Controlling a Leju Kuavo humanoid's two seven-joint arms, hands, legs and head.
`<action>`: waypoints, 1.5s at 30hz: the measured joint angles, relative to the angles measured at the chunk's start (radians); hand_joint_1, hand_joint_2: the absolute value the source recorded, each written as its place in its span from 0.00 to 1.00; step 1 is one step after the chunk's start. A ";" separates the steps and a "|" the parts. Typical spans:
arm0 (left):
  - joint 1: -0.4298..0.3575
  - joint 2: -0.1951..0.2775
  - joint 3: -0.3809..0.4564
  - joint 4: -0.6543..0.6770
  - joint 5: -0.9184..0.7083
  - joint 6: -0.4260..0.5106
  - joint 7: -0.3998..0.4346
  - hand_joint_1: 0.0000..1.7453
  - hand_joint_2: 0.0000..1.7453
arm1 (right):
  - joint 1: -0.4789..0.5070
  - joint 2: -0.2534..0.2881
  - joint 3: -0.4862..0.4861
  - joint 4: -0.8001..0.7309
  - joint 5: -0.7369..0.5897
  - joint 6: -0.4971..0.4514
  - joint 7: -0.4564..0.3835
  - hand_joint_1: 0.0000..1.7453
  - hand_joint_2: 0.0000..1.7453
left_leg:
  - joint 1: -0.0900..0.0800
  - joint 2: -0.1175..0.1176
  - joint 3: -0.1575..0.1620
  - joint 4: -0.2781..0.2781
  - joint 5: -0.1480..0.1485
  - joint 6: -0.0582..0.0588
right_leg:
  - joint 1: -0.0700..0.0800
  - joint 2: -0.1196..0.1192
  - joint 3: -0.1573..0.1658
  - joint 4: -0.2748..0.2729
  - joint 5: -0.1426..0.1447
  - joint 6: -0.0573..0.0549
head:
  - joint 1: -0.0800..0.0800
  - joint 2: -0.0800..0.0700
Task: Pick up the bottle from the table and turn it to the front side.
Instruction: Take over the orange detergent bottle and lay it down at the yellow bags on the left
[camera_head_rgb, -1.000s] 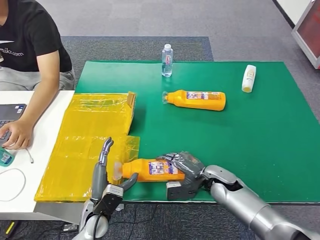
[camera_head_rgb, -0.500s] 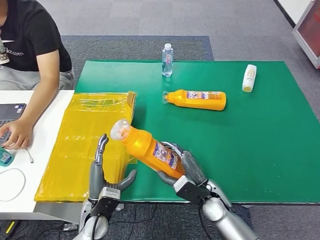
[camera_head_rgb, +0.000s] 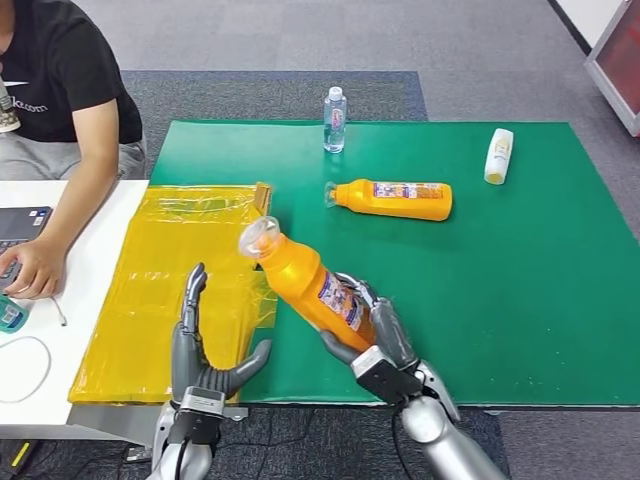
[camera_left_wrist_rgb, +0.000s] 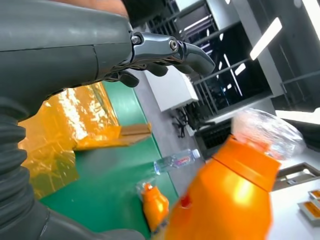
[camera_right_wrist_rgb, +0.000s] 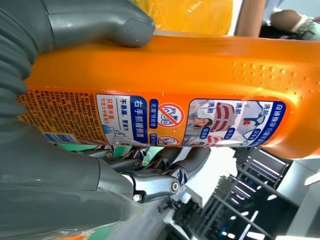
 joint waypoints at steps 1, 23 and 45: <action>-0.001 0.001 0.000 -0.005 0.016 -0.014 -0.001 0.00 1.00 | 0.000 0.003 0.002 0.004 0.015 -0.010 -0.001 1.00 1.00 | 0.000 0.000 0.000 0.000 0.000 0.000 | 0.000 0.000 0.000 0.000 0.000 0.000 | 0.000 0.000; -0.066 -0.007 0.036 -0.085 0.308 -0.316 -0.020 0.00 1.00 | 0.021 0.014 0.111 -0.066 0.042 -0.060 -0.033 1.00 1.00 | 0.000 0.000 -0.001 0.000 0.000 0.000 | 0.000 0.000 0.000 0.000 0.000 0.000 | 0.000 0.000; -0.129 -0.035 0.022 -0.081 0.533 -0.604 0.069 0.00 0.00 | -0.025 0.011 0.183 -0.170 0.051 -0.053 -0.002 1.00 1.00 | 0.000 0.000 -0.001 0.000 0.000 0.000 | 0.000 0.000 -0.001 0.000 0.000 0.000 | 0.000 0.000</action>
